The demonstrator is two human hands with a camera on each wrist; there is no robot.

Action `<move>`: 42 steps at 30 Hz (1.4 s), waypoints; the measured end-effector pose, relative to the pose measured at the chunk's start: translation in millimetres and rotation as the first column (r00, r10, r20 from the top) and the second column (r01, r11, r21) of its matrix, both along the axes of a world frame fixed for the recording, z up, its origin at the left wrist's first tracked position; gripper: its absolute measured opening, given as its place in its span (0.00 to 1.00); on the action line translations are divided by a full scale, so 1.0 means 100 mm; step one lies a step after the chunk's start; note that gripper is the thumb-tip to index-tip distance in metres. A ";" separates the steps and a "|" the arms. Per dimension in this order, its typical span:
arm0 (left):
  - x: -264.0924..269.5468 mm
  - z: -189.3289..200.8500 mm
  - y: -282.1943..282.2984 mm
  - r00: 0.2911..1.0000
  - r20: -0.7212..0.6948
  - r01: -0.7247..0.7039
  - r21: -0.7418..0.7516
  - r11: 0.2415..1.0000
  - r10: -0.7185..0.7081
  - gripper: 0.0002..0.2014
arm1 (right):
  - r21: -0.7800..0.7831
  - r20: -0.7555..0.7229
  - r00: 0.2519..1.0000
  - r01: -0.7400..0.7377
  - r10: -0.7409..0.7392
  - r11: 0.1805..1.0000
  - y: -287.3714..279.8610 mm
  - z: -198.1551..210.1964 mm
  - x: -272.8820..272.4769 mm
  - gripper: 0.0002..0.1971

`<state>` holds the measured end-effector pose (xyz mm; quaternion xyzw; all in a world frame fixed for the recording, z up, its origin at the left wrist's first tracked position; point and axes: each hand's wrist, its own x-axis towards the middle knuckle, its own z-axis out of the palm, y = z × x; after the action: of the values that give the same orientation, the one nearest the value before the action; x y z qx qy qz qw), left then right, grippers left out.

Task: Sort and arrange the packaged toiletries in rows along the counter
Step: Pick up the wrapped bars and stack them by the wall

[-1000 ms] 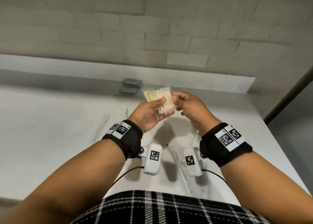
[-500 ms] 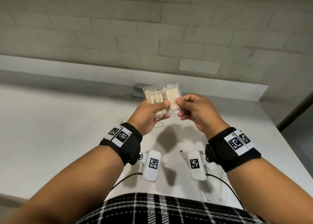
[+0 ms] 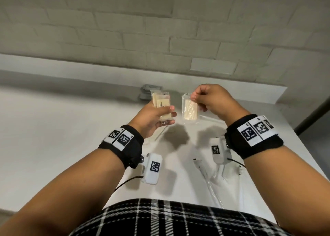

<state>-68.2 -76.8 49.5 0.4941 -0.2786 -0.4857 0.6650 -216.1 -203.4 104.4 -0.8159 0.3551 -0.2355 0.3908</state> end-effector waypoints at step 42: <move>-0.01 -0.10 0.08 0.992 0.034 -0.117 -0.056 0.992 0.119 0.11 | 0.187 0.241 0.969 -0.108 0.061 0.976 0.29 -0.39 0.22 0.09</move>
<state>-69.2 -68.5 39.4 0.5004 -0.2743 -0.4286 0.7005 -193.8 -174.8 65.2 -0.7537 0.2930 -0.2764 0.5193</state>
